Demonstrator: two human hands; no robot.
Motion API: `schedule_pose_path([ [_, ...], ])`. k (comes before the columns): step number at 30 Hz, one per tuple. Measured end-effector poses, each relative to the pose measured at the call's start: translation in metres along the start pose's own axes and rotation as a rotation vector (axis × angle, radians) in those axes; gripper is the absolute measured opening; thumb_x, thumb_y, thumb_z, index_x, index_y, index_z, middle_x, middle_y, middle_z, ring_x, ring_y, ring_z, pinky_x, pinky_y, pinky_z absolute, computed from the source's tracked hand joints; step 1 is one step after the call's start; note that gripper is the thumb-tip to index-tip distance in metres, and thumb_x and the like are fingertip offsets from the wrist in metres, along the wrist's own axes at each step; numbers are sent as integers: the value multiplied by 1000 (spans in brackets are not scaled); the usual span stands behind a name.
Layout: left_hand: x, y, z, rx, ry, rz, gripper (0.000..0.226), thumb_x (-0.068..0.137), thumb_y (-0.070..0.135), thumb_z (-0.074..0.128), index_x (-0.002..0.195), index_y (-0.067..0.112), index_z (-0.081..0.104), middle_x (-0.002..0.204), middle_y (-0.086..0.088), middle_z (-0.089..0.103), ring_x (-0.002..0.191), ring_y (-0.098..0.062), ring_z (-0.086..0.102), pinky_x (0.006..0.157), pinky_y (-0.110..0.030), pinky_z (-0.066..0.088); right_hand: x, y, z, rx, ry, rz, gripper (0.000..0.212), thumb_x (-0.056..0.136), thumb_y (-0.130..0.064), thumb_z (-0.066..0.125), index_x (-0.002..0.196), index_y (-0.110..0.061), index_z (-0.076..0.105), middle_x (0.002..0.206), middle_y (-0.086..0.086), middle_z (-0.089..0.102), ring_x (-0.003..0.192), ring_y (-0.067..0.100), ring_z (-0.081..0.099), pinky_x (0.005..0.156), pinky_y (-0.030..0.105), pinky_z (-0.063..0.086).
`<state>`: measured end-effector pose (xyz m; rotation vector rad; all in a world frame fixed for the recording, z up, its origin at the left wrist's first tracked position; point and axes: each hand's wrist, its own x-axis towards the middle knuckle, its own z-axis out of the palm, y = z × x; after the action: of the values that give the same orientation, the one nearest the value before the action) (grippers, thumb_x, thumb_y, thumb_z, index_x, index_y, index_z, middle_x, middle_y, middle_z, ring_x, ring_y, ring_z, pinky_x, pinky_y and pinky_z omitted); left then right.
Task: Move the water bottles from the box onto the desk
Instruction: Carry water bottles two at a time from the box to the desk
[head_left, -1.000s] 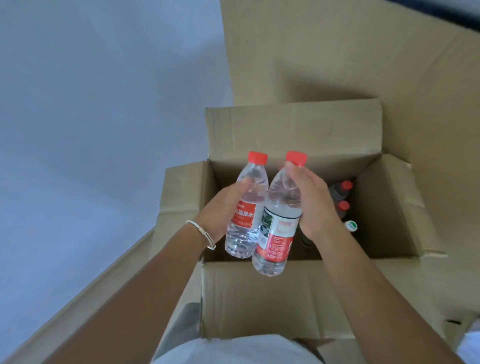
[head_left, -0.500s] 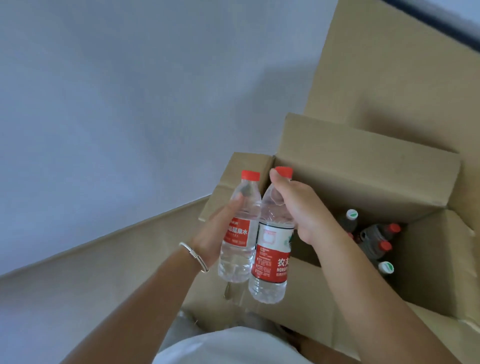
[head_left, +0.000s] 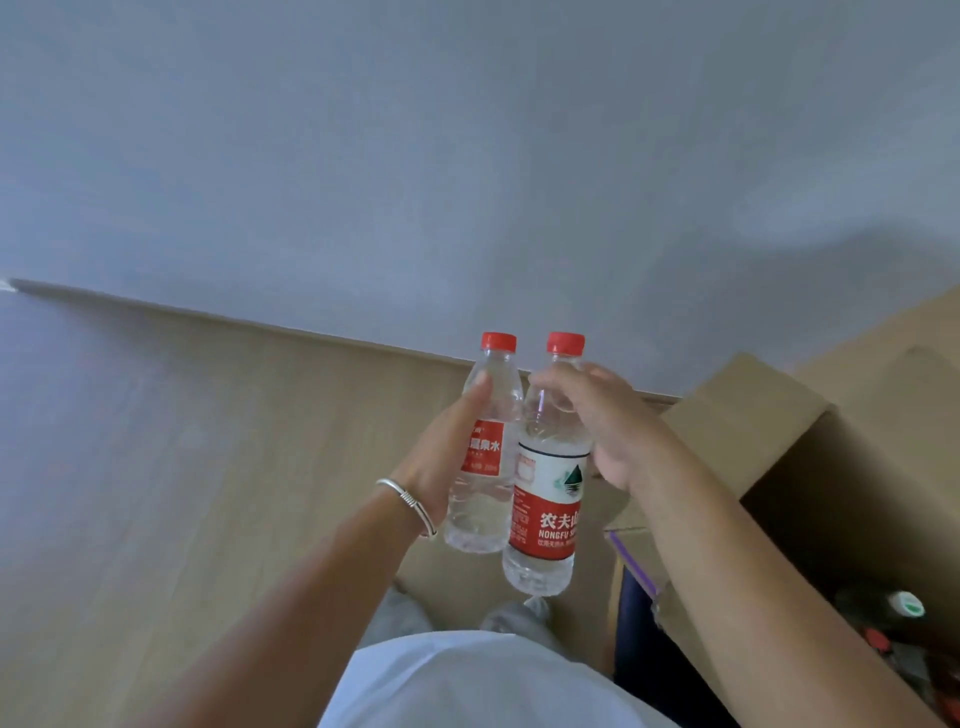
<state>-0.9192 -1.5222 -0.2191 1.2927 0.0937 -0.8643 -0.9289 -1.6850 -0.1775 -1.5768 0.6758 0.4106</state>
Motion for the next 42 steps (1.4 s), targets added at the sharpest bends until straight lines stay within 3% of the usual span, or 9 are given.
schedule_pose_path([
  [5, -31, 1, -93, -88, 136, 81, 65, 86, 67, 39, 121, 18, 64, 105, -12, 75, 92, -28, 74, 66, -37, 57, 16, -24, 96, -201, -161, -72, 44, 82, -32, 76, 119, -17, 59, 112, 3, 69, 104, 19, 67, 90, 38, 52],
  [10, -69, -9, -189, -230, 283, 209, 52, 87, 57, 56, 121, 19, 63, 111, -16, 72, 98, -35, 70, 78, -45, 58, 21, -41, 200, -393, -282, -278, 29, 83, -46, 73, 103, -27, 65, 98, -7, 74, 85, 7, 73, 75, 29, 56],
  [14, -105, -16, -251, -358, 444, 282, 56, 85, 41, 63, 124, 0, 57, 111, -19, 68, 95, -34, 66, 84, -43, 58, 21, -45, 287, -459, -363, -372, 25, 78, -50, 74, 87, -28, 66, 88, -4, 74, 79, 13, 73, 77, 40, 60],
  [18, -140, -17, -298, -431, 622, 332, 66, 72, 43, 69, 119, -2, 58, 103, -22, 68, 89, -33, 66, 81, -42, 58, 18, -42, 367, -422, -454, -374, 18, 80, -39, 75, 87, -24, 67, 84, -1, 73, 77, 19, 73, 75, 40, 61],
  [22, -175, -26, -343, -514, 807, 379, 32, 81, 33, 67, 101, 9, 61, 85, -8, 70, 76, -25, 67, 70, -35, 59, 15, -43, 441, -468, -590, -363, 19, 86, -28, 72, 94, -13, 64, 85, 5, 72, 75, 20, 73, 68, 32, 59],
  [26, -211, -40, -389, -575, 979, 390, 50, 80, 47, 66, 111, 9, 63, 101, -12, 73, 91, -32, 71, 87, -51, 57, 11, -42, 516, -571, -753, -346, 22, 88, -31, 68, 98, -12, 63, 94, 11, 74, 82, 25, 74, 76, 37, 61],
  [32, -250, -47, -470, -697, 1216, 348, 62, 81, 77, 47, 112, 28, 68, 106, -16, 73, 96, -35, 72, 88, -57, 55, 15, -41, 640, -639, -955, -312, 17, 89, -34, 68, 99, -20, 63, 91, 4, 73, 78, 22, 74, 73, 38, 61],
  [35, -264, -43, -518, -790, 1281, 310, 60, 76, 79, 50, 103, 29, 71, 109, -19, 72, 98, -38, 71, 91, -62, 52, 26, -47, 704, -686, -1046, -308, 16, 88, -33, 69, 96, -21, 63, 88, 3, 73, 77, 22, 74, 73, 40, 61],
  [42, -307, -24, -615, -899, 1379, 279, 68, 73, 77, 55, 112, 22, 66, 110, -16, 73, 98, -34, 72, 92, -58, 53, 37, -62, 850, -787, -1208, -211, 19, 85, -35, 72, 98, -25, 63, 87, -1, 73, 76, 22, 74, 78, 47, 60],
])
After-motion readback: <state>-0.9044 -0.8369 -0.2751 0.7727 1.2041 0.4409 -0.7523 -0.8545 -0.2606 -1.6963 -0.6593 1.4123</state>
